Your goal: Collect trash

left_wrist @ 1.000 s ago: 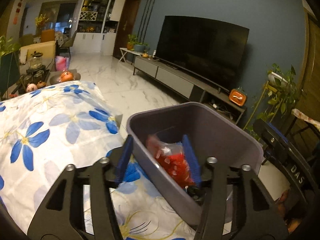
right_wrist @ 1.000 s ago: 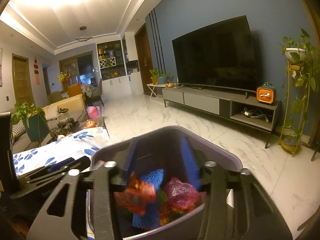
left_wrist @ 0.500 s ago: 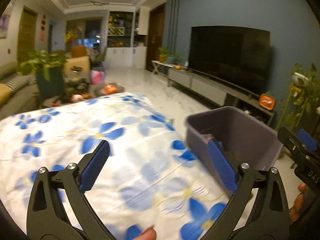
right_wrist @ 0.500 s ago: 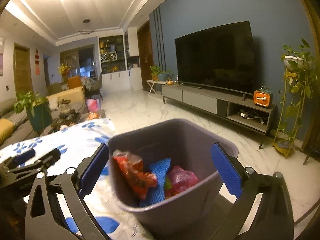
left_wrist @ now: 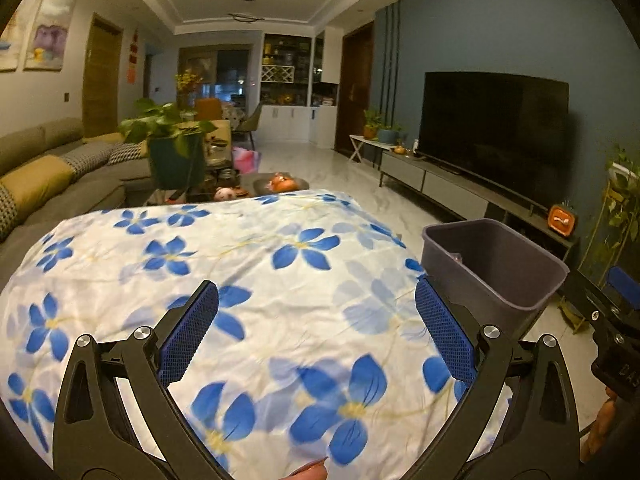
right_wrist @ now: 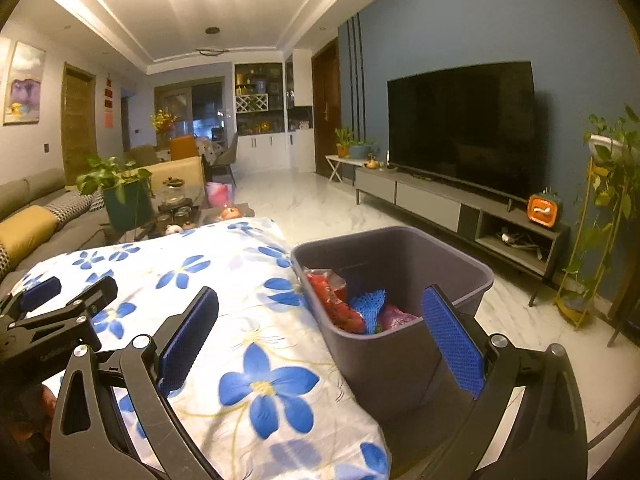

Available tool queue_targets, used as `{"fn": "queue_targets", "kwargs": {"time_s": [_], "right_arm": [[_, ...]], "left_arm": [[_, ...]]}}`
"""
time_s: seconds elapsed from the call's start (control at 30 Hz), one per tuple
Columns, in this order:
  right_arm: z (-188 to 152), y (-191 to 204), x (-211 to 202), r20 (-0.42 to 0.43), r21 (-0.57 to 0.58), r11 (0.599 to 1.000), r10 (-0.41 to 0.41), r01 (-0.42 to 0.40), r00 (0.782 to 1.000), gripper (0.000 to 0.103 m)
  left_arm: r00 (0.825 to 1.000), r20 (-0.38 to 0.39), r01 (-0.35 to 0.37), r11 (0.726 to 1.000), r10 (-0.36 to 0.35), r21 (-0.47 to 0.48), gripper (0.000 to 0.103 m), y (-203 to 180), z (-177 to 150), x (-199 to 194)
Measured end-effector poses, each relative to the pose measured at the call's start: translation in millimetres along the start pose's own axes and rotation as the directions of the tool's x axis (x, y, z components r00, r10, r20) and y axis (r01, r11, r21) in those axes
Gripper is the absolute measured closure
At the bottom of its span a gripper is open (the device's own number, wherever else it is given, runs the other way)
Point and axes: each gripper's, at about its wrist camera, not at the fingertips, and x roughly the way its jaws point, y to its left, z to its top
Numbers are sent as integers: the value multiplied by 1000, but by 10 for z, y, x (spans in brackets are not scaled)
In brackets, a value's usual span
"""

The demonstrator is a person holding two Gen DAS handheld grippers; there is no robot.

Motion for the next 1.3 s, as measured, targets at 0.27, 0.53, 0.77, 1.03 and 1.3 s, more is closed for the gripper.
{"fn": "queue_targets", "kwargs": {"time_s": [0.27,0.53,0.77,1.03,1.3], "right_arm": [[-74,169,-321,20,-31,1000,3,-3,1000,6],[-88,248,-488,34,-25,1000,6,-5,999,6],[-129,261,-550,32,-20,1000,5,-5,999,6],[-146,266,-566,33,-24,1000,9,-8,999,6],[-162,273,-585,36,-23,1000,8,-7,999,6]], "left_arm": [[999,19,-25,1000,25,-4,6,127,-101,-377],[1000,30,-7,1000,7,-3,6,132,-169,-576],[1000,28,-4,1000,4,0,6,140,-206,-689],[999,32,-6,1000,6,-6,6,157,-214,-750],[999,32,-8,1000,8,-7,6,155,-210,-764]]}}
